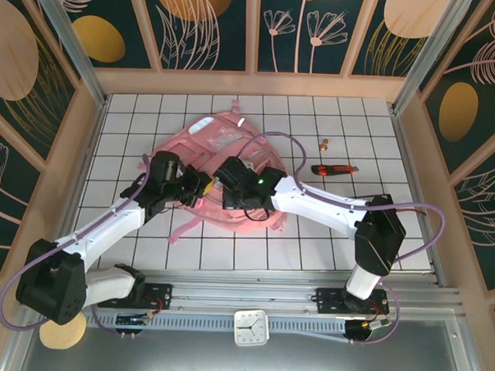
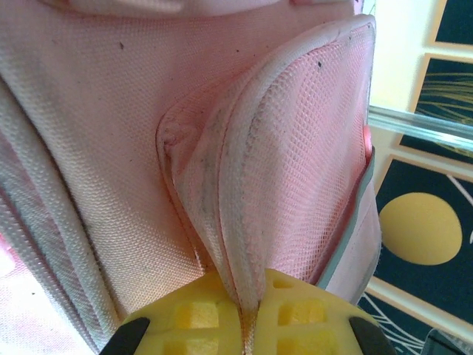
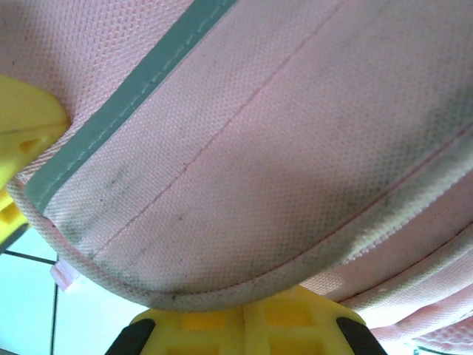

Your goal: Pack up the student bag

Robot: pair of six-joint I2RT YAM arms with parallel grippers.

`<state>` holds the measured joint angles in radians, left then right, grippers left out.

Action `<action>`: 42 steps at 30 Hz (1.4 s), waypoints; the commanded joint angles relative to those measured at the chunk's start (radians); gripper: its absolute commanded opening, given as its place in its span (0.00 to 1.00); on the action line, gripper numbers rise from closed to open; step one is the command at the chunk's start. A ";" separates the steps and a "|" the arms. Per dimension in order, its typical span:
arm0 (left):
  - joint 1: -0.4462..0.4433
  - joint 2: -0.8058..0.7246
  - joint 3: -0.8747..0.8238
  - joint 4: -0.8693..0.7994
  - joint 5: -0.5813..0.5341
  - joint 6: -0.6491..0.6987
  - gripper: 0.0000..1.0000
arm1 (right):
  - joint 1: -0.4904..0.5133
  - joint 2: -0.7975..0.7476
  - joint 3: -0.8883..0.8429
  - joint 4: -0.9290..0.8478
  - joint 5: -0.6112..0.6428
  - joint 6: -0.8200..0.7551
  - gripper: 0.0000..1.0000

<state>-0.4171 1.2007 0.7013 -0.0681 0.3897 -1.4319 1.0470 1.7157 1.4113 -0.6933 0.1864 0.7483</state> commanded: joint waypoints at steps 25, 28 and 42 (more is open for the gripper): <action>0.106 -0.026 0.129 -0.207 0.043 0.343 0.00 | -0.110 -0.075 -0.038 -0.112 -0.036 -0.230 0.00; 0.112 0.004 0.192 -0.311 -0.015 0.447 0.00 | -0.105 -0.097 -0.051 -0.125 -0.039 -0.212 0.00; 0.146 0.032 0.305 -0.481 -0.090 0.631 0.15 | -0.039 -0.077 -0.024 -0.095 -0.106 -0.163 0.00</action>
<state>-0.3000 1.2694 0.9699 -0.5476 0.3603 -0.8593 1.0100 1.6188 1.3720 -0.6979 0.0624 0.5667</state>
